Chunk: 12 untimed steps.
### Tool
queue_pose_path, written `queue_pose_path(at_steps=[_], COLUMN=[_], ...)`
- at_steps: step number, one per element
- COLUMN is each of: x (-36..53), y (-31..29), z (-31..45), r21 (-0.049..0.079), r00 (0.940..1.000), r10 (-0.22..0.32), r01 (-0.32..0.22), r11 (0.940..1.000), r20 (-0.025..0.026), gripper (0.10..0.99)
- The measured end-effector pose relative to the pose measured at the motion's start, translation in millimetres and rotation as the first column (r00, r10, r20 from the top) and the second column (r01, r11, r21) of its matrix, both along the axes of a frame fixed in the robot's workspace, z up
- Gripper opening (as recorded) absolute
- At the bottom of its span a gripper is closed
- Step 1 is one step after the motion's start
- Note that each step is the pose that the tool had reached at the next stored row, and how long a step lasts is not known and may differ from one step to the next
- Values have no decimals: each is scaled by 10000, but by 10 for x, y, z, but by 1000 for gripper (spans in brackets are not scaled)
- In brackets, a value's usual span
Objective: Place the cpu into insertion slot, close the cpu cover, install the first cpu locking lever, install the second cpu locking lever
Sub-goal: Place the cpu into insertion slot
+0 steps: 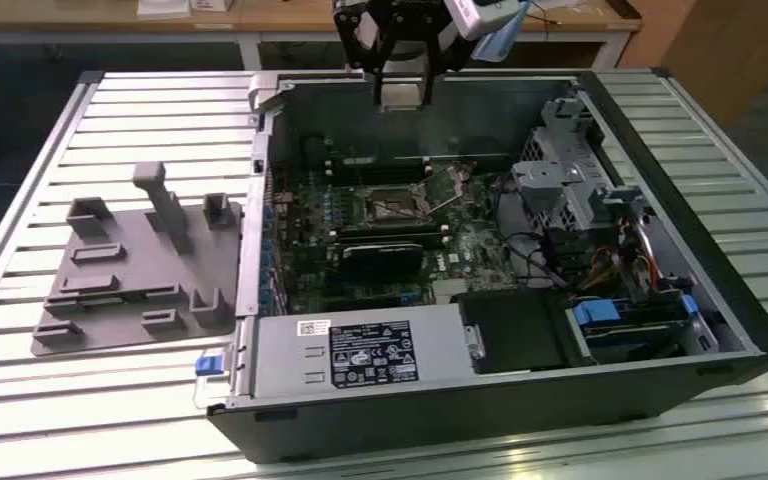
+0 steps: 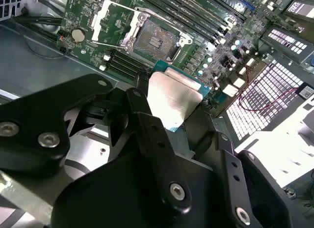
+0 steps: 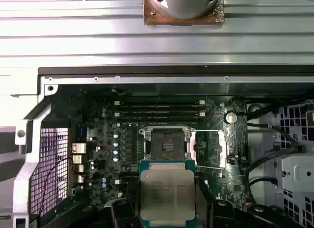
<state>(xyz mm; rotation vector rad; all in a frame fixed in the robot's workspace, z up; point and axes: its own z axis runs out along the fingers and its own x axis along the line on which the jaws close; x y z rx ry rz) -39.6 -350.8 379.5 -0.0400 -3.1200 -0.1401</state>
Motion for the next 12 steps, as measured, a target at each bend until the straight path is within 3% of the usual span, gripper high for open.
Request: queue_pose_path(at_steps=[12], x=[0], y=[0], z=[-39], r21=[0], r00=[10000], r10=[0], r01=[0], r11=[10000], r20=[1], gripper=[537])
